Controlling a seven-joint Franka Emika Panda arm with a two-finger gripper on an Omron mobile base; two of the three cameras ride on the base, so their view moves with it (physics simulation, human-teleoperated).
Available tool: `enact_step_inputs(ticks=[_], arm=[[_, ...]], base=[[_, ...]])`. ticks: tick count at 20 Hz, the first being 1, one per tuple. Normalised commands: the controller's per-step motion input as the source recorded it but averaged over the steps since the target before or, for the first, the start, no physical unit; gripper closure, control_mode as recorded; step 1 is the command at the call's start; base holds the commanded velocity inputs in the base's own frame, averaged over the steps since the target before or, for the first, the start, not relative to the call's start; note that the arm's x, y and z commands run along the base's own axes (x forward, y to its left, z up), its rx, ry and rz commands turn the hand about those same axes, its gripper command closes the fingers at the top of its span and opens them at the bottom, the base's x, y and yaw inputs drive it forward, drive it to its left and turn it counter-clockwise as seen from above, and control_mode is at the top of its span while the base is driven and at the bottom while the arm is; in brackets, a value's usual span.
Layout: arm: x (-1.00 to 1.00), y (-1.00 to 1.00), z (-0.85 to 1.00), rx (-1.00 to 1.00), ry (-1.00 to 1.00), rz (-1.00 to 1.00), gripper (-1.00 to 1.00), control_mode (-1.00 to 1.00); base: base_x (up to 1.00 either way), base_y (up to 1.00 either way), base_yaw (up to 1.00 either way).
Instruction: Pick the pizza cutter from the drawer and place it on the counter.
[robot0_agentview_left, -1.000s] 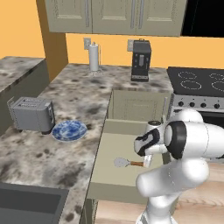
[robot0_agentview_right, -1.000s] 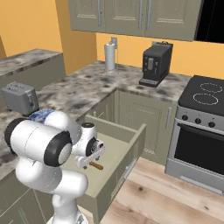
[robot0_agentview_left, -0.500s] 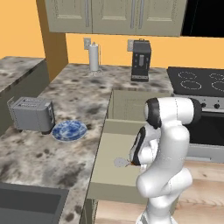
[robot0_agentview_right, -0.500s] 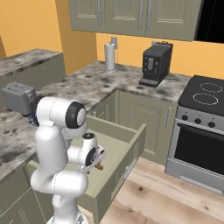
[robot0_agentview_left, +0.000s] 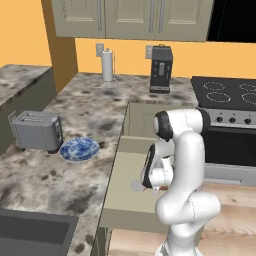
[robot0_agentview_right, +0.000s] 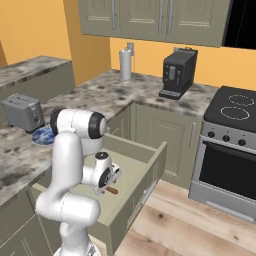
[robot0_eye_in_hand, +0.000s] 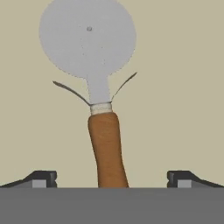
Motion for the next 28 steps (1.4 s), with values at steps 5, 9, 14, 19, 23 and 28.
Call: enact_step_inputs(ticks=[5,9,14,19,23,28], arm=[[0.16,-0.01,-0.71,0.00,0.01,0.02,1.00,-1.00],[-0.21,-0.13,-0.49,0.01,0.00,0.02,1.00,-1.00],[-0.23,-0.19,0.68,0.14,-0.12,0.00,1.00,-1.00],[0.00,-0.22,1.00,0.11,-0.15,0.00,1.00,-1.00],[0.00,-0.03,1.00,0.07,-0.30,-0.13,1.00,-1.00],[0.31,0.00,1.00,0.16,-0.47,-0.06,1.00,-1.00]], base=[[0.00,0.00,0.00],[0.00,0.00,0.00],[0.00,0.00,0.00],[0.00,0.00,0.00],[0.00,0.00,0.00],[0.00,0.00,0.00]])
